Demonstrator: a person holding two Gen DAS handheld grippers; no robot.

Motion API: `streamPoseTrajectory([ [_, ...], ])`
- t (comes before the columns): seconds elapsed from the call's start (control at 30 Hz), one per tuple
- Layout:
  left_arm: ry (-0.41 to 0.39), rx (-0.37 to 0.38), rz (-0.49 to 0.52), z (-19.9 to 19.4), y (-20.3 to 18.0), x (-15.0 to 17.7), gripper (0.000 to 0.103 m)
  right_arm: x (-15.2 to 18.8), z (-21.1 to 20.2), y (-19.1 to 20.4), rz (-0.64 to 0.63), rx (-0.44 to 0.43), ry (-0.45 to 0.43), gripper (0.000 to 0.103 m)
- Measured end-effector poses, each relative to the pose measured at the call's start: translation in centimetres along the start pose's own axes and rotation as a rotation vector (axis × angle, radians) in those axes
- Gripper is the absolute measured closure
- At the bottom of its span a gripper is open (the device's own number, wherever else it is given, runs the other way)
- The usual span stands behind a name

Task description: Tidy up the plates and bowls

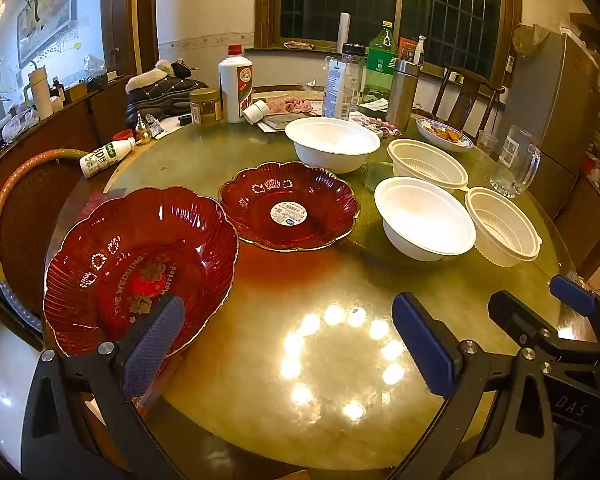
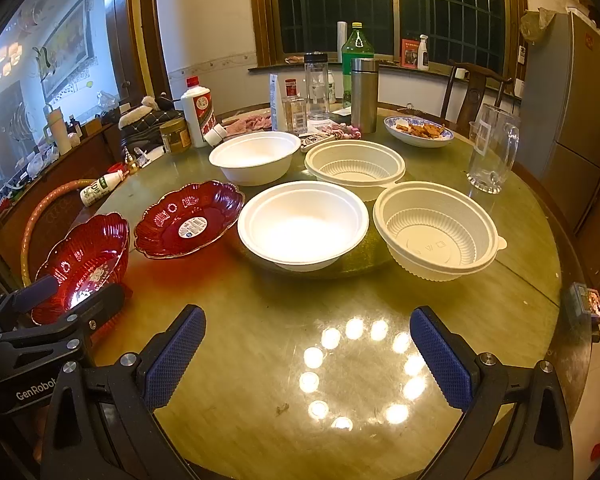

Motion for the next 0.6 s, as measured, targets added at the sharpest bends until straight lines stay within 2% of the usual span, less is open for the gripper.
streamPoseTrajectory([
  [0.6,0.002,0.004,-0.006,-0.04,0.11,0.29,0.0,0.09,-0.29,0.32,-0.005,-0.005,-0.006,0.0],
])
Point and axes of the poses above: each gripper's, at about its wrist camera, not at the fingertips, and z roughly the way its jaws point, y to its left, x to its underside, the point moved 6 cm from there along z, roughly the way its jaws point, and after that the axes turned 9 degrees about y, right-handed, at the moved point
